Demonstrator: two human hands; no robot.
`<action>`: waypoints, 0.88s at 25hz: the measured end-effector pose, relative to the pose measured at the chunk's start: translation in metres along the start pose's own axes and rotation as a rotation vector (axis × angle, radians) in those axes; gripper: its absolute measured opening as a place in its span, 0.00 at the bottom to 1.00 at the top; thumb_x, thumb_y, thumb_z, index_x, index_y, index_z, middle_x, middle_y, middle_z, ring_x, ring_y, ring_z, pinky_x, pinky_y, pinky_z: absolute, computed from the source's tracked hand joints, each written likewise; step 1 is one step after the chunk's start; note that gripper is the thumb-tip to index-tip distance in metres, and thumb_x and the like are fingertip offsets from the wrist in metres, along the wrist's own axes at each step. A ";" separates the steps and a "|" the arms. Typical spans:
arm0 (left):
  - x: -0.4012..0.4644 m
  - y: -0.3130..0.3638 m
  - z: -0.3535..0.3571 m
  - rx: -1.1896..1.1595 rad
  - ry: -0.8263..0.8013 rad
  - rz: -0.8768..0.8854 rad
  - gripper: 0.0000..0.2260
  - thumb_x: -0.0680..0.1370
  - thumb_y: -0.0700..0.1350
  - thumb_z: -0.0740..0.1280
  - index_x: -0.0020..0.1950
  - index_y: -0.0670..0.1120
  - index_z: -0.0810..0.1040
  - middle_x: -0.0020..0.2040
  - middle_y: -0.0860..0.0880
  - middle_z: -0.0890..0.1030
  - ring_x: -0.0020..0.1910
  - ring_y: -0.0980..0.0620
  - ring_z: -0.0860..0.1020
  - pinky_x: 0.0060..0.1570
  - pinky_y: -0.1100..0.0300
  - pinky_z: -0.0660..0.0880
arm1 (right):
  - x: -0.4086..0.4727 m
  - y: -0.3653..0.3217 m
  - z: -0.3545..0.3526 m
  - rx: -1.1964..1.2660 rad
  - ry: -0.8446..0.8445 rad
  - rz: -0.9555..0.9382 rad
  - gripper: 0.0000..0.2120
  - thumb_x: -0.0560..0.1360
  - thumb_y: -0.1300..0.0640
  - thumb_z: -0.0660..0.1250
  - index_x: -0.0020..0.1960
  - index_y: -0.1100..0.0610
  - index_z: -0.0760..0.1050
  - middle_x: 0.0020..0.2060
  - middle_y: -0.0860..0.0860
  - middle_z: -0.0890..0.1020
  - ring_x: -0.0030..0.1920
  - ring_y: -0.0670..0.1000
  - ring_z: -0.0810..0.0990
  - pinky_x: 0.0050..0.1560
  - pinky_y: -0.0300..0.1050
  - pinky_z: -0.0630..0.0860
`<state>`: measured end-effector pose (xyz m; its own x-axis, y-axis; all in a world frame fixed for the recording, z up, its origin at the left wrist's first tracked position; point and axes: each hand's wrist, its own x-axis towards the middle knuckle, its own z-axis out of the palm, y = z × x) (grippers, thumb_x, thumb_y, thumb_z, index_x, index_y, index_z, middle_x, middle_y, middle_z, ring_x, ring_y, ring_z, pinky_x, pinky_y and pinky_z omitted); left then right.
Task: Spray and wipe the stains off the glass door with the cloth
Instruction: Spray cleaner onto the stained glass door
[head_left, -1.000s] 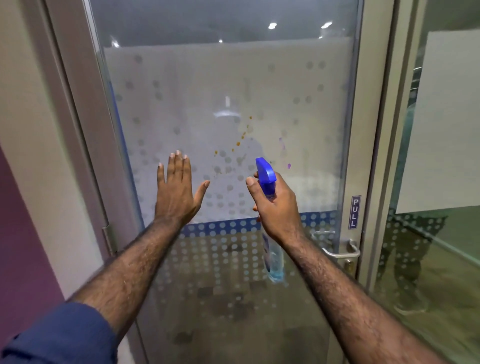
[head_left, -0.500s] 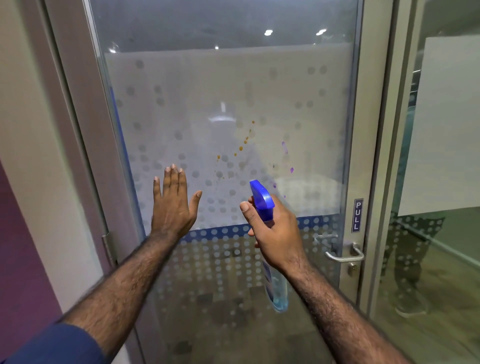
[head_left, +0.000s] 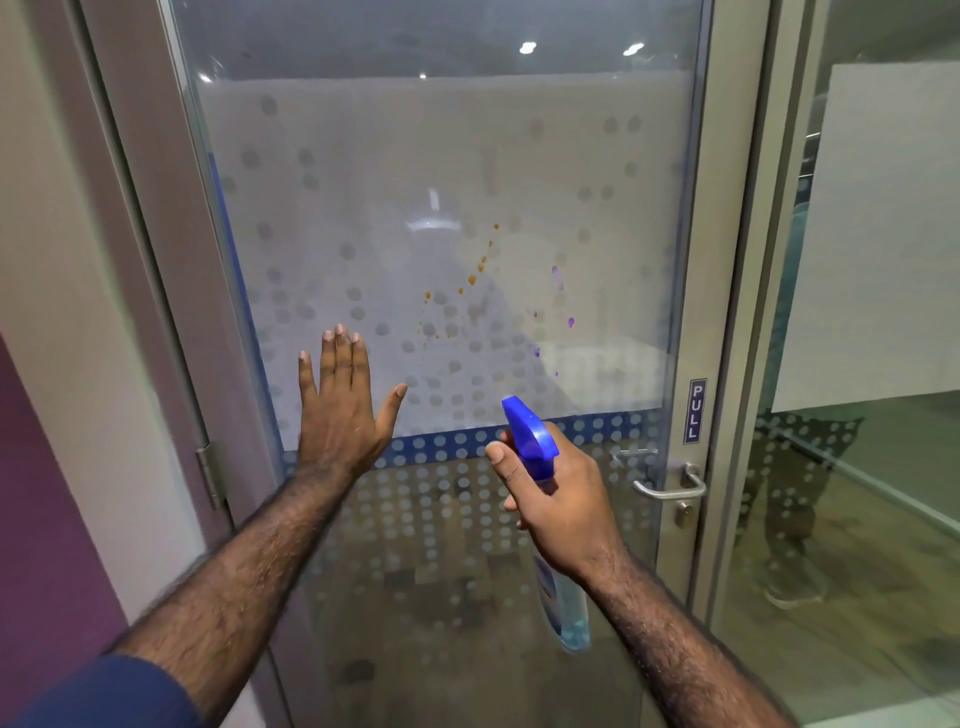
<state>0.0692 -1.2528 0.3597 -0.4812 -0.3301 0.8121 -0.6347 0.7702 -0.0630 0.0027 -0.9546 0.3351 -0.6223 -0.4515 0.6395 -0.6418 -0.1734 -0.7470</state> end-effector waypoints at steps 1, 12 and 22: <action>-0.004 0.003 -0.001 -0.010 -0.015 -0.010 0.40 0.84 0.65 0.48 0.85 0.37 0.53 0.87 0.37 0.53 0.87 0.39 0.50 0.83 0.34 0.48 | -0.005 0.003 0.000 -0.007 -0.024 0.004 0.11 0.82 0.39 0.72 0.52 0.46 0.80 0.40 0.50 0.84 0.39 0.54 0.86 0.42 0.58 0.86; -0.146 0.106 -0.048 -0.938 -0.459 0.278 0.40 0.79 0.75 0.54 0.84 0.53 0.56 0.81 0.65 0.56 0.81 0.75 0.49 0.84 0.63 0.47 | -0.008 0.005 -0.003 0.001 0.170 -0.056 0.11 0.82 0.40 0.72 0.50 0.47 0.79 0.37 0.47 0.82 0.36 0.49 0.82 0.39 0.49 0.81; -0.192 0.178 -0.064 -1.214 -0.608 0.086 0.40 0.73 0.61 0.80 0.80 0.57 0.66 0.76 0.65 0.72 0.77 0.63 0.70 0.77 0.55 0.71 | -0.033 0.026 -0.017 0.028 0.272 0.086 0.11 0.78 0.35 0.71 0.53 0.40 0.79 0.45 0.46 0.84 0.42 0.53 0.85 0.44 0.62 0.86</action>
<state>0.0871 -1.0173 0.2296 -0.8806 -0.2002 0.4294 0.1864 0.6869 0.7024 -0.0011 -0.9293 0.2973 -0.7737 -0.2146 0.5961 -0.5713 -0.1703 -0.8029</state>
